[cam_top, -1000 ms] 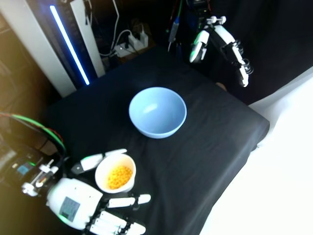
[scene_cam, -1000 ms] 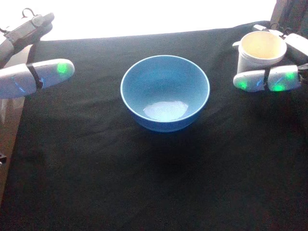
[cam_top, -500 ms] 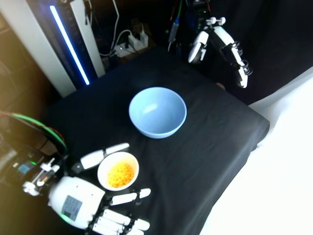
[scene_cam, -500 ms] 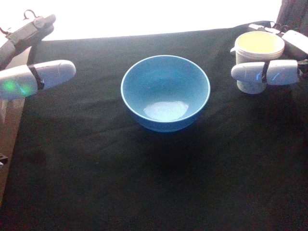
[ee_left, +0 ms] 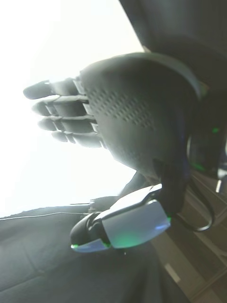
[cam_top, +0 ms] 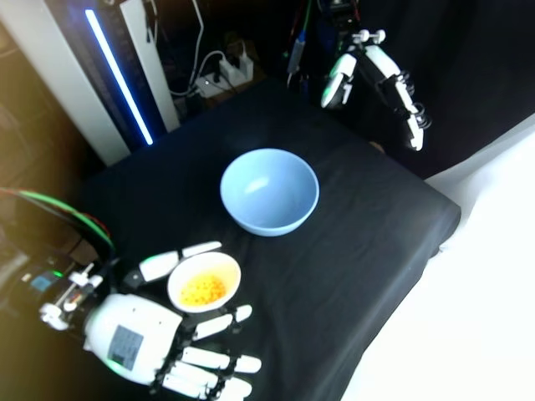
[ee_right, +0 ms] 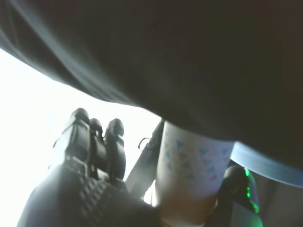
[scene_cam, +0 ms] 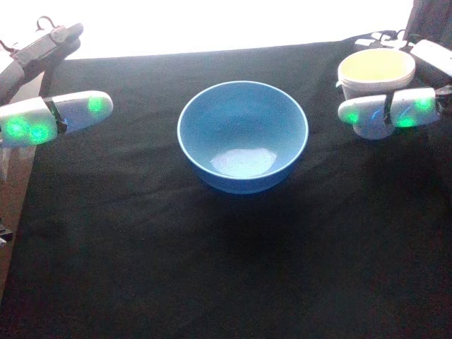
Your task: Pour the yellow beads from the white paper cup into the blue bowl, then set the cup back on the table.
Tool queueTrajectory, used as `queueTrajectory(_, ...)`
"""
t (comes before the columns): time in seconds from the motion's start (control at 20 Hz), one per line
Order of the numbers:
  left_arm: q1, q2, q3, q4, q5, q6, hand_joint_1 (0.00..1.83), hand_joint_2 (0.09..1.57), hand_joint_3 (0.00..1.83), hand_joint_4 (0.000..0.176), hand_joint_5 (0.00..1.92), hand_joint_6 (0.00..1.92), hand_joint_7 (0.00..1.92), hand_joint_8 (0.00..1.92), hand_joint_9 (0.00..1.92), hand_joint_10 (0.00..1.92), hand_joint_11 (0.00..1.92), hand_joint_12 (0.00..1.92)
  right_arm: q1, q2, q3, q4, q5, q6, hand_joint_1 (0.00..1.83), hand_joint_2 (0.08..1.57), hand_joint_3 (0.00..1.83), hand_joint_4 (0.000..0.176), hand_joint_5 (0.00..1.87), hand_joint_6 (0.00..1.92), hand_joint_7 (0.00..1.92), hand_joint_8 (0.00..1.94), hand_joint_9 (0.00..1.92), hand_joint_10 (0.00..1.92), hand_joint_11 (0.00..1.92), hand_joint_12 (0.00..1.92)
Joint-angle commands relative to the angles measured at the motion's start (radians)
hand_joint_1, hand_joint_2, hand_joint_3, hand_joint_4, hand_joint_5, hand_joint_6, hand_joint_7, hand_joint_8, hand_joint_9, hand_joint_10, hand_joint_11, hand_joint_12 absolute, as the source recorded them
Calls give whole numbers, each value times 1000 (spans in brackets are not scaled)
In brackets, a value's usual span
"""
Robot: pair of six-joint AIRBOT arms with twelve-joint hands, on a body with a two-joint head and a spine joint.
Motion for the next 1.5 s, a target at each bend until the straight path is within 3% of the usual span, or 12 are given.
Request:
queueTrajectory(0.0,-10,-5,6,-9,-120,-9,537,848,0,0,165,0,270,0,211,4,0,563,23,11,-2,11,123,8,1008,1077,0,174,1052,824,269,18,0,0,0,0)
queueTrajectory(0.75,-10,-14,16,-6,-113,-15,564,871,0,0,156,1,268,5,222,5,0,637,160,52,-32,-184,120,10,1052,1054,1,176,1111,755,508,6,235,11,89,76)
queueTrajectory(0.9,-10,-14,17,-5,-112,-15,576,880,3,0,152,1,254,1,205,3,0,574,197,53,-31,-231,102,12,1030,1075,2,176,1061,837,565,2,250,0,3,344)
queueTrajectory(1.0,-11,-14,17,-5,-110,-15,566,869,0,0,152,4,238,4,180,3,0,518,218,53,-31,-259,91,12,1031,1078,0,176,1057,846,581,1,232,7,0,295)
queueTrajectory(1.1,-11,-16,18,-4,-109,-15,561,859,0,0,153,2,234,2,173,0,0,546,246,52,-31,-297,68,12,1028,1089,0,176,1035,886,701,9,475,13,0,858)
queueTrajectory(1.15,-11,-16,18,-4,-109,-15,570,858,0,0,152,1,214,0,163,0,0,552,257,49,-30,-312,60,12,1023,1096,1,175,1017,917,855,15,682,35,202,961)
queueTrajectory(1.2,-12,-16,18,-3,-109,-15,568,864,0,0,146,0,203,0,151,0,0,538,263,46,-28,-320,56,12,1035,1112,3,112,987,968,940,23,794,48,304,1008)
queueTrajectory(1.25,-12,-16,18,-3,-109,-15,565,852,0,0,132,0,199,0,148,0,0,518,268,42,-25,-324,55,12,1075,1122,0,0,977,983,1102,25,995,57,434,973)
queueTrajectory(1.3,-13,-16,18,-3,-109,-15,559,856,0,0,130,0,201,1,150,1,0,515,273,38,-22,-326,53,12,1077,1125,0,0,974,988,1161,12,1064,41,426,1033)
queueTrajectory(1.35,-14,-16,18,-2,-109,-15,565,854,0,0,131,1,207,3,155,3,0,515,279,37,-20,-331,48,12,1082,1118,1,0,987,967,1295,75,958,803,494,1558)
queueTrajectory(1.4,-16,-16,18,-2,-109,-15,568,850,0,0,142,3,197,2,155,2,0,535,289,36,-18,-343,38,12,1086,1103,0,2,1024,907,1279,77,858,995,466,1696)
queueTrajectory(1.45,-16,-16,18,-2,-109,-15,568,850,0,0,142,3,197,2,155,2,0,535,295,35,-17,-349,32,12,1086,1103,0,2,1024,907,1279,77,858,995,466,1696)
